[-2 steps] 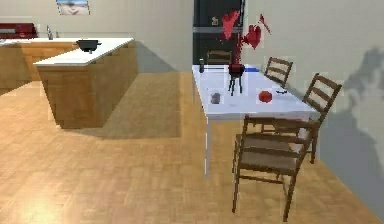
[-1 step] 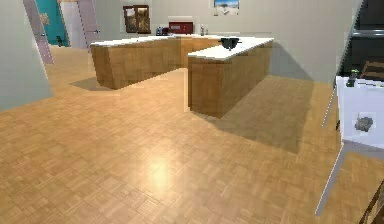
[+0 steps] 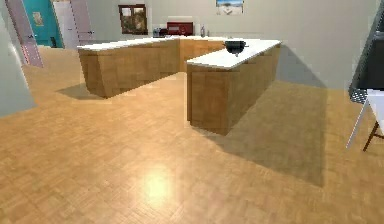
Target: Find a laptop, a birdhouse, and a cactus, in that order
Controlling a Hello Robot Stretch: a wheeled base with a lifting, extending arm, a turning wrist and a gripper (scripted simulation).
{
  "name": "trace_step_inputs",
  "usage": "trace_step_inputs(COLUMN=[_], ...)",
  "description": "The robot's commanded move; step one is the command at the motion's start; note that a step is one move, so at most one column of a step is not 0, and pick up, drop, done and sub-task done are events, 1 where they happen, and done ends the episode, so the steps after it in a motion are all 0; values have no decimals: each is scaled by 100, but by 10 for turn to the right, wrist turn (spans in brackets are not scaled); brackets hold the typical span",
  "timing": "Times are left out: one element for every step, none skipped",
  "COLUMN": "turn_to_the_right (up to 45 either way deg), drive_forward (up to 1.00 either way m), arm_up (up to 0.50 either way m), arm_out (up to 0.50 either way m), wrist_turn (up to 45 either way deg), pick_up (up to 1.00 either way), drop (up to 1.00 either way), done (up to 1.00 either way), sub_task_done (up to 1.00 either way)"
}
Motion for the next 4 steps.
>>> trace_step_inputs(turn_to_the_right=[-330,0,0,0], drive_forward=[0,100,100,100], arm_up=[0,0,0,0], arm_out=[0,0,0,0], wrist_turn=[0,0,0,0], pick_up=[0,0,0,0], drop=[0,0,0,0], done=[0,0,0,0], sub_task_done=[0,0,0,0])
